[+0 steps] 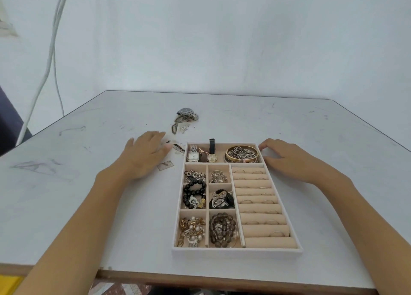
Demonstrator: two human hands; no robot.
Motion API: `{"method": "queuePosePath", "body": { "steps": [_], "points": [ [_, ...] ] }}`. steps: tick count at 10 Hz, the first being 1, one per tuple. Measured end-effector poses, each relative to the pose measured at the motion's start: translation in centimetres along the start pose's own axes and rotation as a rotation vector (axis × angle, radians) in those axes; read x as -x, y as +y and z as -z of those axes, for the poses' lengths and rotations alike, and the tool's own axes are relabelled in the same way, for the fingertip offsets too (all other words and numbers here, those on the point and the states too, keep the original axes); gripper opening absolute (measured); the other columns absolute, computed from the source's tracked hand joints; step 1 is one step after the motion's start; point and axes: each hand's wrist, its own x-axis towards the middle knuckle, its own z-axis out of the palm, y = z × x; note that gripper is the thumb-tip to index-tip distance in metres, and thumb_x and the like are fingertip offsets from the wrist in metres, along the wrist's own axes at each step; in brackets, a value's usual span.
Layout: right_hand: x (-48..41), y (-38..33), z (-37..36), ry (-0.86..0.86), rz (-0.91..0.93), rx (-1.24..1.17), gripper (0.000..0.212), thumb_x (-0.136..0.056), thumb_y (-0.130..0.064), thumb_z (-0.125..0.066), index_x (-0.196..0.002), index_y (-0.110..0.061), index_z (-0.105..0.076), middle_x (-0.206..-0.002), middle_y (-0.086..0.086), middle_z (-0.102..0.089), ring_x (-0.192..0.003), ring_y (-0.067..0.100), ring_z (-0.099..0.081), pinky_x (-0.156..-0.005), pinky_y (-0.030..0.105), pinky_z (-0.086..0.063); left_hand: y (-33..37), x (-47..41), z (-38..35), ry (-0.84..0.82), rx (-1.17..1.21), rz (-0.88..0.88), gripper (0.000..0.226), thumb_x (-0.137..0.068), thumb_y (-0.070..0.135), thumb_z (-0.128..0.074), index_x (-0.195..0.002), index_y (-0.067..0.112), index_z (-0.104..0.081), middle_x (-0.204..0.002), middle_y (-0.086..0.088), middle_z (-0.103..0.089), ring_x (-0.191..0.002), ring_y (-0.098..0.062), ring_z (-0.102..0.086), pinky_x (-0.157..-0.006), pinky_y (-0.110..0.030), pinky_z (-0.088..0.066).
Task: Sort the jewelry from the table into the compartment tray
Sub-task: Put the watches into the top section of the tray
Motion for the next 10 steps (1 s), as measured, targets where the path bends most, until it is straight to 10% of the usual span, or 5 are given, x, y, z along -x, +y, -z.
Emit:
{"method": "queuePosePath", "body": {
  "steps": [3, 6, 10],
  "points": [
    [-4.1, -3.1, 3.2, -0.065, -0.111, 0.212, 0.011, -0.09, -0.019, -0.056, -0.092, -0.017, -0.067, -0.106, 0.004, -0.065, -0.102, 0.025, -0.059, -0.078, 0.029, -0.044, 0.4, 1.6, -1.1, -0.047, -0.117, -0.005, 0.061, -0.1, 0.047, -0.01, -0.152, 0.018, -0.001, -0.16, 0.0, 0.005, -0.147, -0.012, 0.006, -0.119, -0.038, 0.003],
    [-14.6, -10.5, 1.7, -0.184, -0.184, -0.291, 0.041, -0.092, -0.038, -0.057, -0.116, -0.004, -0.058, -0.111, 0.015, -0.062, -0.082, 0.028, -0.059, -0.069, 0.033, -0.052, 0.3, 1.7, -1.3, -0.024, -0.101, -0.017, 0.061, -0.1, 0.049, -0.01, -0.152, 0.021, 0.001, -0.16, 0.002, 0.007, -0.146, -0.01, 0.009, -0.119, -0.037, 0.005],
    [-19.8, -15.6, -4.5, 0.123, -0.094, 0.125, 0.033, -0.092, -0.039, -0.053, -0.112, -0.013, -0.057, -0.118, 0.008, -0.058, -0.112, 0.031, -0.054, -0.078, 0.035, -0.039, 0.3, 1.7, -1.4, -0.009, -0.093, -0.025, 0.06, -0.099, 0.049, -0.009, -0.152, 0.022, 0.003, -0.16, 0.003, 0.009, -0.146, -0.009, 0.012, -0.119, -0.037, 0.007]
  ]
}}
